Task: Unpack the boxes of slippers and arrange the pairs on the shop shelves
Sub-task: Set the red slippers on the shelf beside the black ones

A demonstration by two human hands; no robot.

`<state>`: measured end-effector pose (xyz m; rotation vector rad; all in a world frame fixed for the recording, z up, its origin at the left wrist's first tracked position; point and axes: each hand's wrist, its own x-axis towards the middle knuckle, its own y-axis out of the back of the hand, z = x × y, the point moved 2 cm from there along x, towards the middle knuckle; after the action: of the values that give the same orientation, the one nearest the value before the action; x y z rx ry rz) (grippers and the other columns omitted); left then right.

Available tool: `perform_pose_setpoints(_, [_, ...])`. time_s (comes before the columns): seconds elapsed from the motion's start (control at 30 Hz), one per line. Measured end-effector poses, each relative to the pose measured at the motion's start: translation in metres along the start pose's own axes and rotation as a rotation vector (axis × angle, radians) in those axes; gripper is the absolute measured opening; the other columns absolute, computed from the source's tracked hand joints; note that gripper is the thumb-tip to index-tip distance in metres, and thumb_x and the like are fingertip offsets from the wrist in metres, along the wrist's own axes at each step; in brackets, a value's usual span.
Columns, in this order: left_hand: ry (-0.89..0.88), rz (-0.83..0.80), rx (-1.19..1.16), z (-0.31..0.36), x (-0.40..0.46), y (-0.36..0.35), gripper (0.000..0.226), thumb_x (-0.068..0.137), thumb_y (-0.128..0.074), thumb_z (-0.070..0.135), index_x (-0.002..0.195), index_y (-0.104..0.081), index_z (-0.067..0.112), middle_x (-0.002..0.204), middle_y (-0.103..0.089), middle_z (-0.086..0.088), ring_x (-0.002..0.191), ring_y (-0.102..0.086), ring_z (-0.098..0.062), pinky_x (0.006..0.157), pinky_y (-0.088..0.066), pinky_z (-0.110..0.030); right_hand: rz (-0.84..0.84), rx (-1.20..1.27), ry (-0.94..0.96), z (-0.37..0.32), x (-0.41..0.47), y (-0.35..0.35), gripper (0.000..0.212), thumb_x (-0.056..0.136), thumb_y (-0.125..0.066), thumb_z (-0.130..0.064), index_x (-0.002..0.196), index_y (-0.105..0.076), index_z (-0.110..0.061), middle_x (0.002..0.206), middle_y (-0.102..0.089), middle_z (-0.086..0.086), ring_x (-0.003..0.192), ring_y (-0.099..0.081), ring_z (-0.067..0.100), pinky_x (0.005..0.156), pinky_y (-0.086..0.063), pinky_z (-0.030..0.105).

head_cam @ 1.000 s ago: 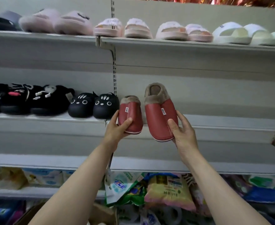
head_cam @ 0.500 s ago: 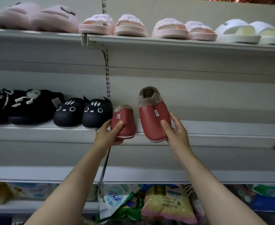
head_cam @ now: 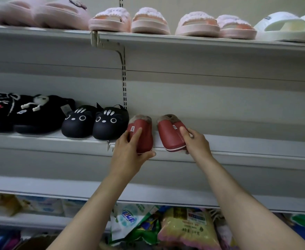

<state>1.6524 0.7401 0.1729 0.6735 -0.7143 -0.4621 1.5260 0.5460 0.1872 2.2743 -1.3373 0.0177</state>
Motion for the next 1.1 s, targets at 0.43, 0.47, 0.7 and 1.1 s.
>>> perform_pose_setpoints(0.43, [-0.062,0.078,-0.002,-0.015,0.024,-0.027,0.085,0.080,-0.073,0.055,0.153,-0.036,0.031,0.156,-0.031,-0.016,0.141,-0.029,-0.035,0.109,-0.039,-0.049,0.132,-0.532,0.309,0.019,-0.031,-0.035,0.092,0.084,-0.042,-0.077,0.152,-0.038,-0.016,0.153,-0.044,0.012,0.140,-0.038,0.031,0.111,-0.041,0.047])
perform_pose_setpoints(0.47, [-0.066,0.076,-0.005,-0.015,0.028,-0.030,0.085,0.081,-0.073,0.054,0.153,-0.034,0.031,0.156,-0.031,-0.016,0.142,-0.029,-0.035,0.109,-0.038,-0.049,0.136,-0.531,0.303,0.019,-0.026,-0.038,0.090,0.084,-0.046,-0.075,0.151,-0.040,-0.015,0.151,-0.046,0.013,0.139,-0.040,0.031,0.109,-0.043,0.047])
perform_pose_setpoints(0.7, [-0.055,0.048,-0.046,-0.017,0.050,-0.040,0.087,0.081,-0.075,0.050,0.155,-0.032,0.031,0.157,-0.029,-0.017,0.143,-0.026,-0.033,0.113,-0.032,-0.044,0.160,-0.564,0.283,0.014,-0.003,-0.053,0.085,0.085,-0.066,-0.060,0.151,-0.040,-0.012,0.148,-0.047,0.016,0.137,-0.042,0.034,0.108,-0.042,0.045])
perform_pose_setpoints(1.1, [-0.035,-0.030,0.112,0.015,0.037,0.010,0.082,0.081,-0.077,0.041,0.151,-0.036,0.026,0.151,-0.036,-0.016,0.135,-0.035,-0.037,0.106,-0.037,-0.045,-0.075,-0.646,0.274,-0.043,-0.015,-0.010,0.062,0.098,-0.056,-0.044,0.152,-0.038,-0.020,0.150,-0.045,0.011,0.138,-0.039,0.032,0.110,-0.037,0.041])
